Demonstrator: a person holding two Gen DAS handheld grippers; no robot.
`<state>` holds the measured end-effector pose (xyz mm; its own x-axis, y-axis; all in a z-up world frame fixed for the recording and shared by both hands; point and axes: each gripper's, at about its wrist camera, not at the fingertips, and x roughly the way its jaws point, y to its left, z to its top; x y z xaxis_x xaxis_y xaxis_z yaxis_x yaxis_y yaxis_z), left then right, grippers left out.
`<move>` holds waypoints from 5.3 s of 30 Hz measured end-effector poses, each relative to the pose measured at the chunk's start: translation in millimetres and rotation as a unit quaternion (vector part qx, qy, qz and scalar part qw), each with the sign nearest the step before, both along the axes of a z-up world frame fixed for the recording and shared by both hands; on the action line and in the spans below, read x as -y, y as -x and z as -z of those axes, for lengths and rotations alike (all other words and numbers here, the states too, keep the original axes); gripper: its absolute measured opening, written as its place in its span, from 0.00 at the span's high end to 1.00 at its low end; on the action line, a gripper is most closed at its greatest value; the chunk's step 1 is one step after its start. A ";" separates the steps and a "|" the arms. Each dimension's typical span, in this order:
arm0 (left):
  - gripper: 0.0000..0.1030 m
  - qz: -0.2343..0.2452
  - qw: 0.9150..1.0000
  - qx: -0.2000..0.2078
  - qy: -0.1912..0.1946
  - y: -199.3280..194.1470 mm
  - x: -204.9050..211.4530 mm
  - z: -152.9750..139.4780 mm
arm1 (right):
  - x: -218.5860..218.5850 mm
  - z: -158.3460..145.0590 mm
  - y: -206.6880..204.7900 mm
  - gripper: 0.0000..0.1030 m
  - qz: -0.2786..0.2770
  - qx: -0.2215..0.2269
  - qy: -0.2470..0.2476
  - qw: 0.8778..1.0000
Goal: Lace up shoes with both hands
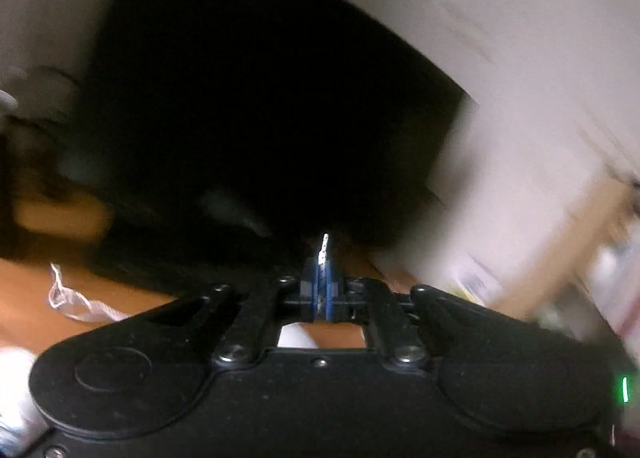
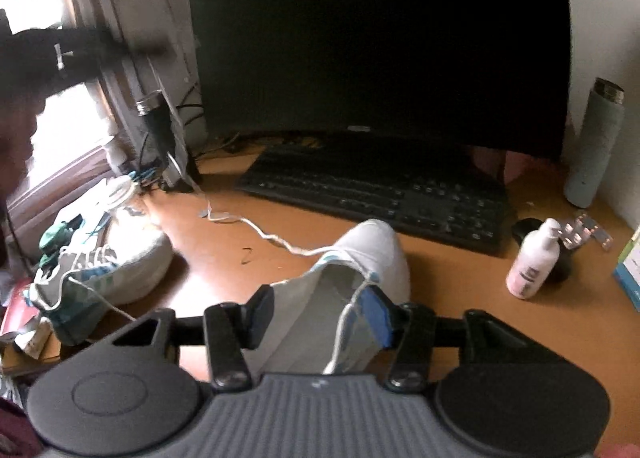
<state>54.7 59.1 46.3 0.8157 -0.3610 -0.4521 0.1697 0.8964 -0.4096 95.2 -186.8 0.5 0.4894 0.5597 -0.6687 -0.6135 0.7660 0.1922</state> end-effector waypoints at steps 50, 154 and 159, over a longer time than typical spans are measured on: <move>0.89 0.184 0.961 -0.044 -0.199 -15.1 64.4 46.0 | 18.5 5.8 -51.3 0.97 0.041 -0.137 -0.164 0.976; 0.99 0.134 0.929 -0.171 -0.298 -85.1 120.7 143.5 | 29.8 67.2 -20.9 0.87 -0.064 -0.099 -0.013 0.993; 0.99 0.111 0.934 -0.169 -0.293 -83.3 118.9 141.1 | 31.9 66.6 -20.6 0.87 -0.061 -0.094 -0.012 0.994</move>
